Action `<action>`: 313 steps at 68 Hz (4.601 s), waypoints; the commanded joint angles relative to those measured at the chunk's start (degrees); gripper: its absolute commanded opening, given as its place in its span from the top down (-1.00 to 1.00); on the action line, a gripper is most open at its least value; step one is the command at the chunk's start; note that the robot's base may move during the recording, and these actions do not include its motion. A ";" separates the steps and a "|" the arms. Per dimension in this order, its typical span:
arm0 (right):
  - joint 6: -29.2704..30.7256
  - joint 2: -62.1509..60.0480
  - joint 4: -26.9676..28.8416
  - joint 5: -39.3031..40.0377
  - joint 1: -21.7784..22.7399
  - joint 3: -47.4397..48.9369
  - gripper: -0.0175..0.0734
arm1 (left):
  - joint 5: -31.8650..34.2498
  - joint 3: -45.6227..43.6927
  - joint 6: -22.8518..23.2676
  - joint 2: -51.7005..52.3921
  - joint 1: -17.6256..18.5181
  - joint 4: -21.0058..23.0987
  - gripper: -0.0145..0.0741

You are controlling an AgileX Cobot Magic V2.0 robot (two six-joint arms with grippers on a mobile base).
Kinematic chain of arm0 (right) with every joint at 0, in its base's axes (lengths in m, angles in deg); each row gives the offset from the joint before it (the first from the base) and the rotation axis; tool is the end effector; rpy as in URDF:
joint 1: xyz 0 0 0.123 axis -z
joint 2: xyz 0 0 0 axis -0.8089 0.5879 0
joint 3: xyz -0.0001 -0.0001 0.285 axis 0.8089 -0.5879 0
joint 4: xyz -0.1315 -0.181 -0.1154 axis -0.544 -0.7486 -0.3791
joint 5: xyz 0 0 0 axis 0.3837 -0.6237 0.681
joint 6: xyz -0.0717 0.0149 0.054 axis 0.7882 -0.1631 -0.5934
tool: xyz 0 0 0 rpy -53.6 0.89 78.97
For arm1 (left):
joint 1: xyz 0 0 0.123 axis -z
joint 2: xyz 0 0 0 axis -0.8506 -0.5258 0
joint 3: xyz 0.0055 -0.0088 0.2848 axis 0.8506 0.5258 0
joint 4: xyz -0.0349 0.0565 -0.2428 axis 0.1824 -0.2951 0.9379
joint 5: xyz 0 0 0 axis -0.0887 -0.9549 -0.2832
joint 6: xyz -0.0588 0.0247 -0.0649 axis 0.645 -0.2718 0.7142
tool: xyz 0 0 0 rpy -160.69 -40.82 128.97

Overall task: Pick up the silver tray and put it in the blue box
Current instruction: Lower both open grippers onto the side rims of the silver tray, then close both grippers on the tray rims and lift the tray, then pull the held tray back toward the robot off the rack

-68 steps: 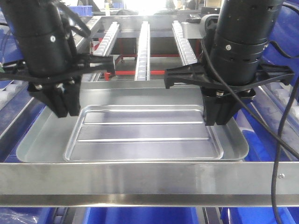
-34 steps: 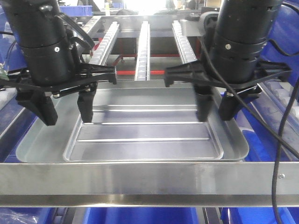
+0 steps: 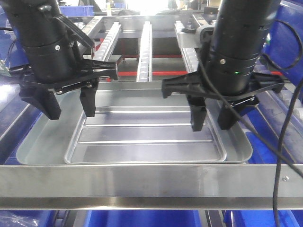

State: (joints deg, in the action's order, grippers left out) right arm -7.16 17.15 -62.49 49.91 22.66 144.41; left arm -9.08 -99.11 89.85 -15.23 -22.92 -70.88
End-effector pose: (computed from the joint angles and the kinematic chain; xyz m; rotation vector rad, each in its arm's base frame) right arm 0.3055 0.1699 0.2057 -0.0311 2.6855 0.1190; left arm 0.3013 -0.1942 0.2224 0.0167 2.6683 -0.1456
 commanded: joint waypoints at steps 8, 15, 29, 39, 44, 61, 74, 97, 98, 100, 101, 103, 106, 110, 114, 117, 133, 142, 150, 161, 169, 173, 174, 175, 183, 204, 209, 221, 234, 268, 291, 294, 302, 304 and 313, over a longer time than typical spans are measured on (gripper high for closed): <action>0.36 -2.43 -1.00 0.99 2.76 1.94 -0.25 | 1.62 -1.70 -0.01 2.40 -0.11 -0.15 0.01; 0.36 -2.43 -0.73 1.62 2.84 1.94 -0.25 | 1.62 -1.70 -0.01 2.15 -0.11 -0.04 0.01; 0.36 -1.91 -0.66 4.03 2.84 1.94 -0.25 | 0.45 -1.70 -0.01 0.47 -0.11 0.04 0.01; 0.41 -0.27 -0.60 3.42 2.84 1.94 -0.25 | 1.27 -1.70 -0.01 0.23 -0.11 0.14 0.01; 0.41 -0.03 -0.60 3.36 2.84 1.94 -0.25 | 1.98 -1.70 -0.01 0.23 -0.11 0.04 0.01; 0.41 0.17 -0.60 4.55 2.84 1.94 -0.25 | 2.65 -1.70 -0.01 -2.47 -0.11 -0.10 0.21; 0.41 0.53 0.39 4.31 2.84 1.94 -0.25 | 2.75 -1.70 -0.01 -3.67 -0.11 0.16 0.21; 0.41 0.69 1.18 3.27 2.84 1.94 -0.25 | -0.07 -1.70 -0.01 -3.67 -0.11 1.68 0.26; 0.41 0.69 1.18 3.27 2.84 1.94 -0.25 | -0.22 -1.70 -0.01 -3.67 -0.11 1.77 0.27; 0.41 0.69 1.18 3.28 2.84 1.94 -0.25 | -0.64 -1.70 -0.01 -3.67 -0.11 2.00 0.30; 0.41 0.69 1.18 3.28 2.84 1.94 -0.24 | -0.78 -1.70 -0.01 -3.67 -0.11 2.01 0.31; 0.41 0.69 1.18 3.28 2.84 1.94 -0.22 | -0.91 -1.70 -0.01 -3.67 -0.11 2.11 0.34; 0.41 0.69 1.18 3.20 2.84 1.94 -0.15 | -1.15 -1.70 -0.01 -3.67 -0.11 2.11 0.38; 0.41 0.69 1.18 3.07 2.84 1.94 -0.01 | -1.15 -1.70 -0.01 -3.67 -0.11 2.11 0.45; 0.41 0.69 1.18 2.90 2.84 1.94 0.16 | -1.15 -1.70 -0.01 -3.67 -0.11 2.14 0.56; 0.41 0.69 1.18 2.76 2.84 1.94 0.27 | -1.15 -1.70 -0.01 -3.67 -0.11 2.24 0.62; 0.41 0.63 1.18 2.20 2.84 2.02 0.50 | -1.15 -1.70 -0.01 -3.67 -0.11 2.64 0.88; 0.41 -0.15 1.18 2.26 2.84 2.01 0.50 | -1.92 -2.21 -0.01 -3.01 -0.11 3.07 0.88; 0.41 -1.94 1.18 2.19 2.78 2.01 0.50 | -6.12 -4.56 -0.33 -1.93 -0.11 2.96 0.88; -1.82 -5.42 1.11 -0.54 2.72 2.01 0.48 | -8.85 -6.02 -0.71 0.44 -0.11 2.87 0.88; -2.86 -8.54 1.10 -2.19 2.55 2.01 0.48 | -11.03 -6.02 -0.71 3.07 -0.11 2.87 0.88; -3.27 -9.91 1.17 -4.23 1.92 2.01 0.48 | -13.29 -6.02 -0.71 4.96 0.01 3.17 0.88; -3.46 -10.32 1.17 -4.86 1.71 2.01 0.48 | -13.69 -6.02 -0.71 5.32 0.13 3.17 0.88; -3.80 -10.53 1.17 -5.95 1.44 2.01 0.48 | -14.13 -6.02 -0.71 5.67 0.27 3.17 0.88; -6.31 -11.43 1.22 -11.07 -1.78 1.94 0.48 | -17.74 -6.02 -0.71 7.97 1.81 3.06 0.88; -13.66 -13.17 1.22 -14.77 -10.93 -0.01 0.48 | -19.15 2.34 3.24 14.58 7.70 3.60 0.88; -15.63 -14.19 1.22 -14.77 -13.13 -1.62 0.48 | -19.15 4.41 4.59 16.82 8.98 3.72 0.88; -20.24 -17.38 0.82 -15.04 -17.61 -5.23 0.48 | -20.05 8.40 8.26 21.83 13.30 3.84 0.88; -27.71 -21.30 -3.66 -19.60 -23.09 -7.97 0.48 | -20.54 12.65 14.81 23.61 19.70 3.84 0.88; -31.75 -24.61 -5.75 -19.79 -26.30 -10.96 0.48 | -20.31 13.61 17.93 23.61 25.32 3.52 0.88; -31.75 -24.61 -5.75 -20.05 -26.30 -10.96 0.48 | -20.42 13.11 17.93 23.61 25.32 3.14 0.88; -31.75 -24.61 -5.75 -20.05 -26.30 -10.96 0.48 | -20.49 12.78 17.93 23.61 25.32 3.14 0.88; -31.75 -24.61 -5.75 -20.15 -26.30 -10.96 0.48 | -20.77 11.58 17.93 23.61 25.32 3.04 0.88; -31.75 -24.61 -5.75 -20.16 -26.30 -10.96 0.48 | -21.15 11.33 17.93 23.61 25.32 3.04 0.88; -31.75 -24.61 -5.75 -20.16 -26.30 -10.96 0.48 | -21.26 11.19 17.83 23.61 25.32 2.31 0.88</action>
State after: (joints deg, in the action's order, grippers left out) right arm -38.39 -5.48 -66.11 26.59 -3.42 131.76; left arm -32.43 -85.68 107.78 6.44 1.49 -68.85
